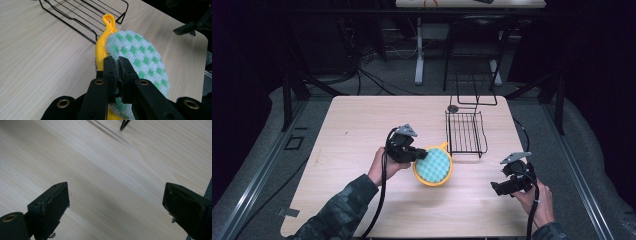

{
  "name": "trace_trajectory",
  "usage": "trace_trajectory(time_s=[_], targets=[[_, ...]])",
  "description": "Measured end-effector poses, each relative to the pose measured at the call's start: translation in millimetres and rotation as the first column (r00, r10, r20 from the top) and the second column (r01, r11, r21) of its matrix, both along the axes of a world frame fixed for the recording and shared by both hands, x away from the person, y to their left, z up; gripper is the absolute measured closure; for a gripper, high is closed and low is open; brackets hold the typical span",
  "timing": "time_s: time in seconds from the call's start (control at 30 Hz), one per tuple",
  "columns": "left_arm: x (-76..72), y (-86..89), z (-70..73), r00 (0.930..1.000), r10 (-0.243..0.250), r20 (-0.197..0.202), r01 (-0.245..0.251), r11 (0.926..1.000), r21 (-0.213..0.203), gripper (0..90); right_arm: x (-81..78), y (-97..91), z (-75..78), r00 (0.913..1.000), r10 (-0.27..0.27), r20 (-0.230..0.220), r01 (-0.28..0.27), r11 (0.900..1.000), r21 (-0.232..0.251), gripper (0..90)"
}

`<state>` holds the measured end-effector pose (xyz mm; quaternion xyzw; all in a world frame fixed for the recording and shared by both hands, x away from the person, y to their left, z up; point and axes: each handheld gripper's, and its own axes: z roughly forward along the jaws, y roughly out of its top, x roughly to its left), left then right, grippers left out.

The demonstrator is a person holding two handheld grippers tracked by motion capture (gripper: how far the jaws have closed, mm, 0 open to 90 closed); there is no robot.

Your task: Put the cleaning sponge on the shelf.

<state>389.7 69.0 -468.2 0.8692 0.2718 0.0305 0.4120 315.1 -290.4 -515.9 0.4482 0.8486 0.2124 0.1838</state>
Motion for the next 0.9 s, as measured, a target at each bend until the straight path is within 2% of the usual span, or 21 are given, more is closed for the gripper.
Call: trace_trajectory(time_s=[0.37, 0.47, 0.9], targets=[[9.0, -8.6, 3.8, 0.9997, 0.015, 0.02, -0.015, 0.9999, -0.002, 86.1, 0.1, 1.8, 1.3, 0.9999, 0.01, 0.009, -0.01, 0.9999, -0.002, 7.0], [13.7, -10.4, 5.4, 0.9994, 0.024, 0.024, -0.024, 0.9996, -0.016, 86.2, 0.1, 1.8, 1.1, 0.9999, 0.01, 0.008, -0.01, 0.9999, -0.004, 7.0], [26.6, -28.7, 19.9, 0.997, 0.038, 0.067, -0.036, 0.9987, -0.036, 86.2, -0.6, 3.9, 1.4, 0.9998, 0.011, 0.016, -0.011, 0.9999, -0.008, 6.9]])
